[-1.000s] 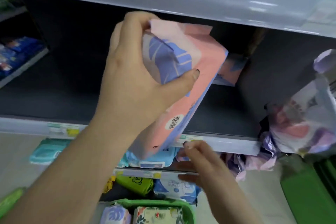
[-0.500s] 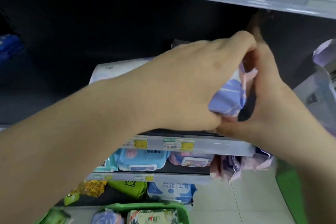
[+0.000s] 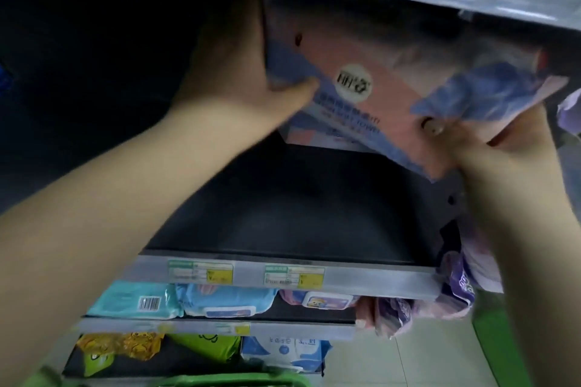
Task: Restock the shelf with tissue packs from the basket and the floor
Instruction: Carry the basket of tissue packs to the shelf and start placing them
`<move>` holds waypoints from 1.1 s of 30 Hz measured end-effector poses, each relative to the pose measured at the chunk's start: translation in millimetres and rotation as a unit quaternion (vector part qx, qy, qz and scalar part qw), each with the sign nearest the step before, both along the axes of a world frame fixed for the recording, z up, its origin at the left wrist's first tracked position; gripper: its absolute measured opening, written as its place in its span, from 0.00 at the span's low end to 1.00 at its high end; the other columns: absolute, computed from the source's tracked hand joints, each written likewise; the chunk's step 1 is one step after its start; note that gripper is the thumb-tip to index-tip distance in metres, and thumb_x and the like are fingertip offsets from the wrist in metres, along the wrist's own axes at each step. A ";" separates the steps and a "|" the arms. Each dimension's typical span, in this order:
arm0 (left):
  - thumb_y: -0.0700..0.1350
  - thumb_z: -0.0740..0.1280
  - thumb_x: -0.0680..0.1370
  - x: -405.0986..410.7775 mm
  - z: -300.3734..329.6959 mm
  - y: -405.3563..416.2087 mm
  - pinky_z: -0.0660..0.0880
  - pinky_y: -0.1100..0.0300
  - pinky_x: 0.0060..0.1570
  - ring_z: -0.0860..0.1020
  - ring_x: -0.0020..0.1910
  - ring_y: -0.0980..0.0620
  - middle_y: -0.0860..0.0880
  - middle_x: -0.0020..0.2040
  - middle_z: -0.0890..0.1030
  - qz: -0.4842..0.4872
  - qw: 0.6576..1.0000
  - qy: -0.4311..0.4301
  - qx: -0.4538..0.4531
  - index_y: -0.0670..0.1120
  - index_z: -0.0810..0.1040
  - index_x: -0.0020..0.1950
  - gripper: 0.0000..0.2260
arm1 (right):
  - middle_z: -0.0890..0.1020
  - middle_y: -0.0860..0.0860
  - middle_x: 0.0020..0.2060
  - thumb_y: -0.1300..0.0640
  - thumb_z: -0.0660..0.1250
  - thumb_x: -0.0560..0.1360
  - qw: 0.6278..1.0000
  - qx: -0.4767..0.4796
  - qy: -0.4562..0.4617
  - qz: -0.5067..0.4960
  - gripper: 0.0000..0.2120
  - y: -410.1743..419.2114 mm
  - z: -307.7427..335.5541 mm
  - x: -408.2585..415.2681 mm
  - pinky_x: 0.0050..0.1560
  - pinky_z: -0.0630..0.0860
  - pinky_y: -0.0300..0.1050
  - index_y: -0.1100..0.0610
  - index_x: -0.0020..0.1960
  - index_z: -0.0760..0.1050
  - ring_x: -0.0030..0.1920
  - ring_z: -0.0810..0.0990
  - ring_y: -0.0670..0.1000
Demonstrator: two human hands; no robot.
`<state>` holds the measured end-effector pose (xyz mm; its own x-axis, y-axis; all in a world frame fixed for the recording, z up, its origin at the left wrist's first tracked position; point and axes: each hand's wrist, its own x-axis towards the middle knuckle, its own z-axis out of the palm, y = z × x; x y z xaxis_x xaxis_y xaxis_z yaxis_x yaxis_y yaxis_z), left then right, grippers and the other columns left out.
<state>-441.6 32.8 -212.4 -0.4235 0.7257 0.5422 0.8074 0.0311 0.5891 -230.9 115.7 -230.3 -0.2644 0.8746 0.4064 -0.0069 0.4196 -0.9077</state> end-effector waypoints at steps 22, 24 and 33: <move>0.40 0.72 0.69 -20.1 -47.1 96.5 0.71 0.62 0.51 0.72 0.54 0.57 0.52 0.58 0.72 -0.105 0.947 -0.302 -0.022 0.47 0.62 0.68 0.31 | 0.78 0.51 0.57 0.58 0.64 0.71 0.998 0.013 0.007 -0.068 0.26 123.6 -9.1 -50.9 0.53 0.76 0.36 0.61 0.68 0.67 0.55 0.78 0.45; 0.39 0.72 0.69 -16.6 -52.9 103.6 0.70 0.61 0.51 0.72 0.56 0.55 0.49 0.60 0.72 -0.104 0.953 -0.275 -0.065 0.46 0.61 0.69 0.32 | 0.76 0.53 0.60 0.62 0.63 0.73 0.997 0.003 -0.017 -0.081 0.28 132.0 -18.6 -56.1 0.46 0.76 0.32 0.59 0.72 0.61 0.56 0.77 0.48; 0.42 0.72 0.69 -17.7 -81.0 113.4 0.70 0.62 0.55 0.71 0.61 0.51 0.49 0.65 0.71 -0.081 0.963 -0.218 -0.138 0.48 0.48 0.76 0.44 | 0.69 0.56 0.67 0.53 0.59 0.70 0.988 -0.069 -0.090 -0.108 0.37 158.8 -48.3 -70.9 0.58 0.75 0.57 0.56 0.76 0.49 0.59 0.76 0.59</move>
<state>-459.3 146.2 -293.4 -0.4365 0.8924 0.1146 0.4926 0.1305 0.8604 -301.9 274.5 -278.6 -0.1225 0.9622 0.2432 0.2355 0.2662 -0.9347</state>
